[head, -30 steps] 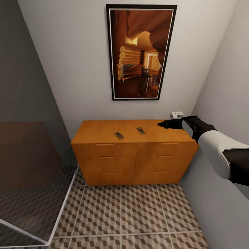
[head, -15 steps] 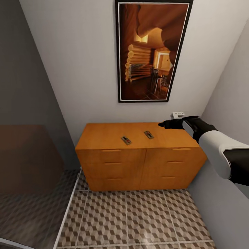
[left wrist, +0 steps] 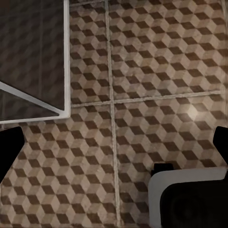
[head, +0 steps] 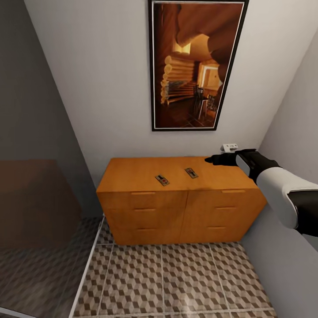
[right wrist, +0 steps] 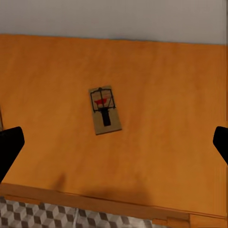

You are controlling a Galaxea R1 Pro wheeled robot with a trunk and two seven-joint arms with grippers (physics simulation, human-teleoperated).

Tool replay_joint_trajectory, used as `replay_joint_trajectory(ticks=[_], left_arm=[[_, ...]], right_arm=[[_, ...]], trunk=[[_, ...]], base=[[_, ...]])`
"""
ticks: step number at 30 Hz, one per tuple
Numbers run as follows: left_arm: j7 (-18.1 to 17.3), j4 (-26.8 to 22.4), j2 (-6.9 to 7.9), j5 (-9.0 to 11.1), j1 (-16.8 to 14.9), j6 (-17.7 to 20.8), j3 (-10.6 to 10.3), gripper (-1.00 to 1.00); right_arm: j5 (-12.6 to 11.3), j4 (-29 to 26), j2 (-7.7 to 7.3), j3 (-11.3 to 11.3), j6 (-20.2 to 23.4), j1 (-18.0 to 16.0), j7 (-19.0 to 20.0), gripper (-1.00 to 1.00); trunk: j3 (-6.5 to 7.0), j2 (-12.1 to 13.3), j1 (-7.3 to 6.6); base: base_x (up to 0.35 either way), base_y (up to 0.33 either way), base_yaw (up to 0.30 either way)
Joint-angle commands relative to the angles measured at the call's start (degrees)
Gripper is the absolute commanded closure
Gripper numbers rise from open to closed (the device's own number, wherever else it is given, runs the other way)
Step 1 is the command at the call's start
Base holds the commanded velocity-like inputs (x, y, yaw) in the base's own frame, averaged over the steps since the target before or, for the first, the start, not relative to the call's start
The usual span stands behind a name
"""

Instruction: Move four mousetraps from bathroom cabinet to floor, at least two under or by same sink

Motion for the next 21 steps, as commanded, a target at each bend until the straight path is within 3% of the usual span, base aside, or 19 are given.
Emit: replay_joint_trajectory(ticks=[1,21], left_arm=[[-0.1,0.2,-0.03,0.4,-0.1,-0.3,-0.5,-1.0],[-0.5,0.2,-0.05,0.4,-0.1,-0.3,-0.5,-1.0]], right_arm=[[-0.4,-0.1,-0.09,0.5,0.3,0.0,0.1,-1.0],[-0.3,0.0,-0.22,0.4,0.3,0.0,0.1,-1.0]], trunk=[[-0.18,-0.1,0.03],[-1.74,-0.1,0.03]], base=[[0.001,0.001,0.0],[0.01,0.0,0.0]])
